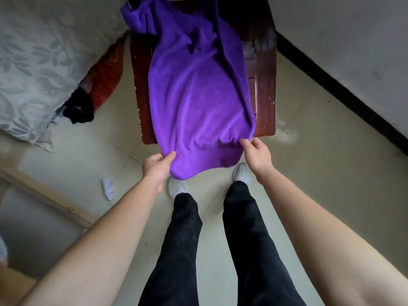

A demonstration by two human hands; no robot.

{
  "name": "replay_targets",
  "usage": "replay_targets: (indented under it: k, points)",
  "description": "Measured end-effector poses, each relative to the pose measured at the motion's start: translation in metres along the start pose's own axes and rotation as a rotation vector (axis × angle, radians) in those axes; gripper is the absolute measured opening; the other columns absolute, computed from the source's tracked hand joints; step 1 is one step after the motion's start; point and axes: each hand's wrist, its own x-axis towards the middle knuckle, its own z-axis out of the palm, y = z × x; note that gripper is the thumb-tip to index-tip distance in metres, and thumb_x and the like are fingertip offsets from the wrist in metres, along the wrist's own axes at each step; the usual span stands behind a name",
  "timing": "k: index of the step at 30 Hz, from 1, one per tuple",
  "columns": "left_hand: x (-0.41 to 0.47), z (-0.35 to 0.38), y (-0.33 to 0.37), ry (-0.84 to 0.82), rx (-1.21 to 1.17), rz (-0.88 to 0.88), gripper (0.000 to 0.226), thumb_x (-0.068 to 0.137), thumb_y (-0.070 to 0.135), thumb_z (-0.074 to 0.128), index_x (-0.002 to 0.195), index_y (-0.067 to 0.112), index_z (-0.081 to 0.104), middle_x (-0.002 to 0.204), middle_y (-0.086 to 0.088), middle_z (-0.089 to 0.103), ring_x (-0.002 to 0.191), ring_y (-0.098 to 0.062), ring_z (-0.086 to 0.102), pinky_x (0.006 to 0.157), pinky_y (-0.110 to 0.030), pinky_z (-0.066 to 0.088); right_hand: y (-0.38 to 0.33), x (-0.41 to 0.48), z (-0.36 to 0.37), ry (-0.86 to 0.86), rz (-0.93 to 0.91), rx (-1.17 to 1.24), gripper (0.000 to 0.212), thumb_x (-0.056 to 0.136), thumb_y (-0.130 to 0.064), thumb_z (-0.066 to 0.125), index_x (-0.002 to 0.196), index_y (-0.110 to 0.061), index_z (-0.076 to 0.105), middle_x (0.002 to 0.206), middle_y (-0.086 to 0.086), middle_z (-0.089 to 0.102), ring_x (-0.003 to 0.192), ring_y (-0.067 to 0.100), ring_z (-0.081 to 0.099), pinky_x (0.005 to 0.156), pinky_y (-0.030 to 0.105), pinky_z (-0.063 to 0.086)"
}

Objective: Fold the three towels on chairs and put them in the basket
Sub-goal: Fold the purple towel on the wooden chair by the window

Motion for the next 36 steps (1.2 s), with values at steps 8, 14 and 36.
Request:
replay_targets:
  k: [8, 14, 36]
  points:
    - [-0.063, -0.040, 0.041, -0.011, -0.089, 0.224, 0.012, 0.084, 0.024, 0.076, 0.094, 0.020, 0.070, 0.094, 0.004, 0.074, 0.084, -0.011, 0.069, 0.081, -0.026, 0.054, -0.035, -0.054, -0.046, 0.015, -0.113, -0.258, 0.045, 0.102, -0.051, 0.037, 0.084, -0.012, 0.047, 0.092, 0.008, 0.058, 0.089, 0.027, 0.050, 0.081, 0.037, 0.039]
    - [-0.162, -0.086, 0.128, -0.093, -0.190, 0.377, 0.005, 0.090, 0.015, 0.067, 0.086, 0.017, 0.065, 0.089, -0.006, 0.069, 0.080, -0.016, 0.063, 0.067, -0.024, 0.052, -0.129, -0.136, -0.111, -0.069, -0.228, 0.214, 0.034, 0.093, -0.021, 0.064, 0.127, -0.018, 0.058, 0.104, -0.009, 0.064, 0.099, 0.013, 0.063, 0.098, 0.035, 0.051]
    - [-0.444, -0.231, 0.304, 0.233, -0.266, 0.969, 0.036, 0.079, 0.009, 0.075, 0.104, 0.016, 0.050, 0.103, -0.005, 0.051, 0.083, -0.021, 0.055, 0.080, -0.035, 0.052, -0.320, -0.409, -0.272, -0.021, -0.923, 0.273, 0.062, 0.074, -0.001, 0.062, 0.137, -0.005, 0.057, 0.100, 0.005, 0.064, 0.085, 0.015, 0.058, 0.077, 0.023, 0.048]
